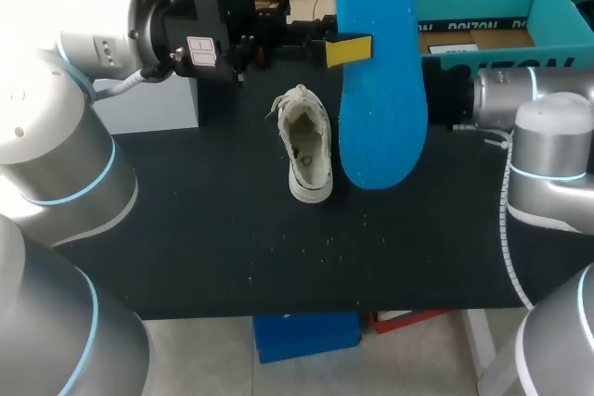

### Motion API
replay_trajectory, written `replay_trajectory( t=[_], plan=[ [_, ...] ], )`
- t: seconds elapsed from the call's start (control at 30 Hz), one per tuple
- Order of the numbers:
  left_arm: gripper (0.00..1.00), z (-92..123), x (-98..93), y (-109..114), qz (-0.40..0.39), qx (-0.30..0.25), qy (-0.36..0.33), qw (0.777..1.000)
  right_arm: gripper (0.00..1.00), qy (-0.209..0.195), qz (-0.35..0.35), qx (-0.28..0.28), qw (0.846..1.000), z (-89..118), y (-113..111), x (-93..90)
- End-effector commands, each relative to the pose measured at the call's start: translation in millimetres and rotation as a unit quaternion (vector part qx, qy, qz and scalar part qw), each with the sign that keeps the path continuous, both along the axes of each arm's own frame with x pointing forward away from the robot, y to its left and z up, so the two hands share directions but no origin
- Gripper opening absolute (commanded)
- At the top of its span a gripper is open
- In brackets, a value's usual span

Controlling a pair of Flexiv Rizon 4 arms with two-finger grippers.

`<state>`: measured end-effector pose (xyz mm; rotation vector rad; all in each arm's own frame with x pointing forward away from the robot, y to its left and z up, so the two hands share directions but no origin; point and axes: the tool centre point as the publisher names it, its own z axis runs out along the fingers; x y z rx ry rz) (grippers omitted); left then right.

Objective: Take the shoe out of the shoebox, open the shoe tongue, remove and reinsert the insole, then place the shoe into the shoebox

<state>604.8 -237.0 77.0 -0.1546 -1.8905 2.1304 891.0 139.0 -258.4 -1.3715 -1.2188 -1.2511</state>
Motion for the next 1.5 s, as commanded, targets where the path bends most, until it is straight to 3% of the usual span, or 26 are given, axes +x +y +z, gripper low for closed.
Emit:
replay_trajectory(
  t=[0.03, 0.13, 0.27, 0.9, 1.03, 1.2, 1.5],
  plan=[
    [0.00, -1, -8.2, 6, 0.117, 0.085, -0.176, 0.974, 1.00, 0.000, -0.001, -0.003, 1.000, 2, 1, 0.1],
    [0.00, -17, -15.9, 11, 0.138, 0.105, -0.247, 0.953, 1.00, 0.000, -0.001, -0.003, 1.000, 2, 1, 0.1],
    [0.00, -55, -15.9, 20, 0.146, 0.132, -0.229, 0.953, 1.00, 0.000, -0.001, -0.003, 1.000, 2, 1, 0.1],
    [0.00, -58, -16.7, 16, 0.147, 0.116, -0.247, 0.951, 1.00, 0.000, -0.001, -0.003, 1.000, 2, 1, 0.1],
    [0.00, -92, -19.1, 1, 0.113, 0.092, -0.233, 0.962, 1.00, 0.000, -0.001, -0.003, 1.000, 2, 1, 0.1],
    [0.00, -129, -3.5, -1, 0.109, 0.083, -0.212, 0.968, 1.00, 0.000, -0.001, -0.003, 1.000, 2, 1, 0.1],
    [0.00, -166, 11.8, 3, 0.106, 0.056, -0.271, 0.955, 1.00, 0.000, -0.001, -0.003, 1.000, 2, 1, 0.1]
  ],
)
